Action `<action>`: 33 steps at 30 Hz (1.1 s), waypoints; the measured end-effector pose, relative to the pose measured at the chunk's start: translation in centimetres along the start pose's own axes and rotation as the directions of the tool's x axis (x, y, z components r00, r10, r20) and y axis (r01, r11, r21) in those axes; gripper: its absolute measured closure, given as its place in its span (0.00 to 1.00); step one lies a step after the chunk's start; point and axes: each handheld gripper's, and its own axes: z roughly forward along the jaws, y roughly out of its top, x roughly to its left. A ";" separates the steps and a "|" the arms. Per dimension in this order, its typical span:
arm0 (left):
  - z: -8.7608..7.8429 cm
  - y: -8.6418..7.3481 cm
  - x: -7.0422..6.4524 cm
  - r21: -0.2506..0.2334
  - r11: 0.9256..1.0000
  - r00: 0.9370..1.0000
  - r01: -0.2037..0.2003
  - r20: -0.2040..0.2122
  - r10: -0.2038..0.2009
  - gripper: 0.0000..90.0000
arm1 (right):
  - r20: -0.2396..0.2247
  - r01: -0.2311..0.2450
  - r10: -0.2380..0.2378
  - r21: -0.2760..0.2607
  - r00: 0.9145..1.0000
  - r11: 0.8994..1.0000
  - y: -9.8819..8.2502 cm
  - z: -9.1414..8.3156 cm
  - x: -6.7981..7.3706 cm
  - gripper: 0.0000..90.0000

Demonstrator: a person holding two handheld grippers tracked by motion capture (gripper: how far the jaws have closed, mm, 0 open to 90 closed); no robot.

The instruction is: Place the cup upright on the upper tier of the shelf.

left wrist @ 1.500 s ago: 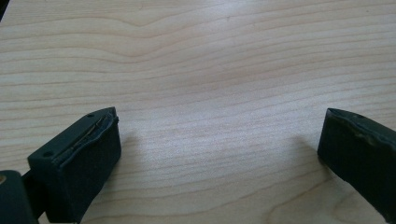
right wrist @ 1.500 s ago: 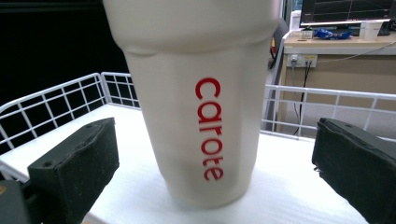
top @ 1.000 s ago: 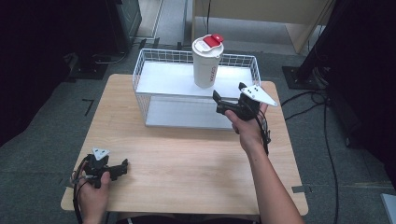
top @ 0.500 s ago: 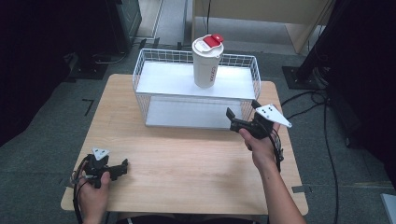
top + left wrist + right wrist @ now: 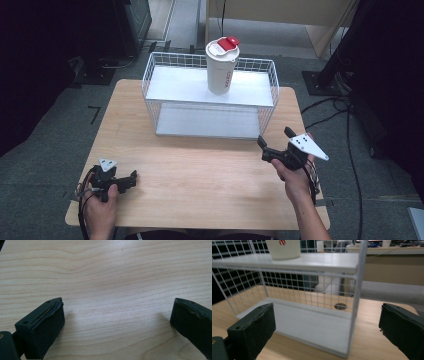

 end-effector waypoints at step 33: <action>0.0 0.0 0.0 0.000 1.000 1.000 -0.003 0.002 0.003 0.00 | 0.116 -0.108 0.063 0.441 0.991 0.891 -11.9 -6.6 -6.1 0.03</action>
